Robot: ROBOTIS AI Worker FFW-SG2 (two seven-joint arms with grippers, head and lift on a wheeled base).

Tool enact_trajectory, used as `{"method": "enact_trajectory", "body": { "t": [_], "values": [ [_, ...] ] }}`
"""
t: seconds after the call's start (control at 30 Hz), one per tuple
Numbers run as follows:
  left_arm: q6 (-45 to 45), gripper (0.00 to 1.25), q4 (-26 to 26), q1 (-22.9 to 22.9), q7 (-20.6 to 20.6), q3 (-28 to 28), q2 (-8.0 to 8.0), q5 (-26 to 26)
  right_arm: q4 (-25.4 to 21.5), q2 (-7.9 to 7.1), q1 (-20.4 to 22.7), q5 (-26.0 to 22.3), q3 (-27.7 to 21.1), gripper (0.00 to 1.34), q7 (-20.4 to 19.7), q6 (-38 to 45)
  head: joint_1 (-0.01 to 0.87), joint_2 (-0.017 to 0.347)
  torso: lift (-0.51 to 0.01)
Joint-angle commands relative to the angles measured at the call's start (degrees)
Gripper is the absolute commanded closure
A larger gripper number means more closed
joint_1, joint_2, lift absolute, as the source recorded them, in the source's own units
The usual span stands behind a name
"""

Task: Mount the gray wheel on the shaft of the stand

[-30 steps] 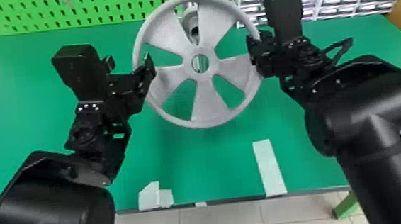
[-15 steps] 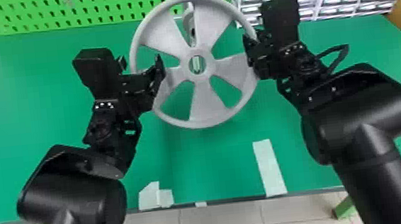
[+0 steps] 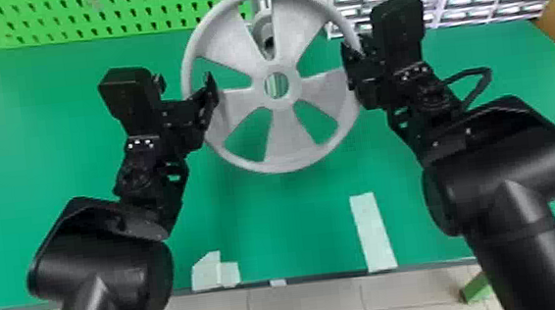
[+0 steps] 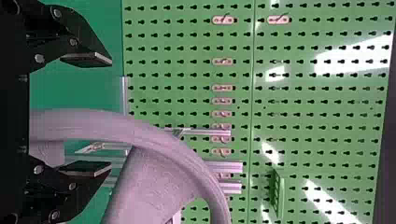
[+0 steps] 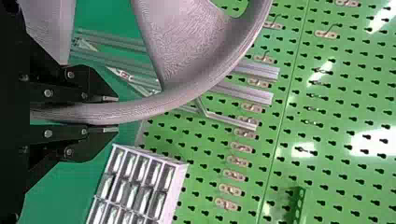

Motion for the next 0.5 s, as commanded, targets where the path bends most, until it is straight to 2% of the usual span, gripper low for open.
{"method": "enact_trajectory", "body": {
  "t": [0.0, 0.47],
  "values": [
    [-0.6, 0.48, 1.0, -0.7, 0.0, 0.1, 0.00, -0.9, 0.0, -0.14, 0.2, -0.1, 0.0, 1.18, 0.0, -0.5, 0.865, 0.052, -0.101],
    [-2.4, 0.49, 4.8, -3.1, 0.0, -0.7, 0.00, -0.4, -0.2, -0.31, 0.8, -0.1, 0.1, 1.18, 0.0, -2.4, 0.865, 0.052, -0.101]
  ]
}}
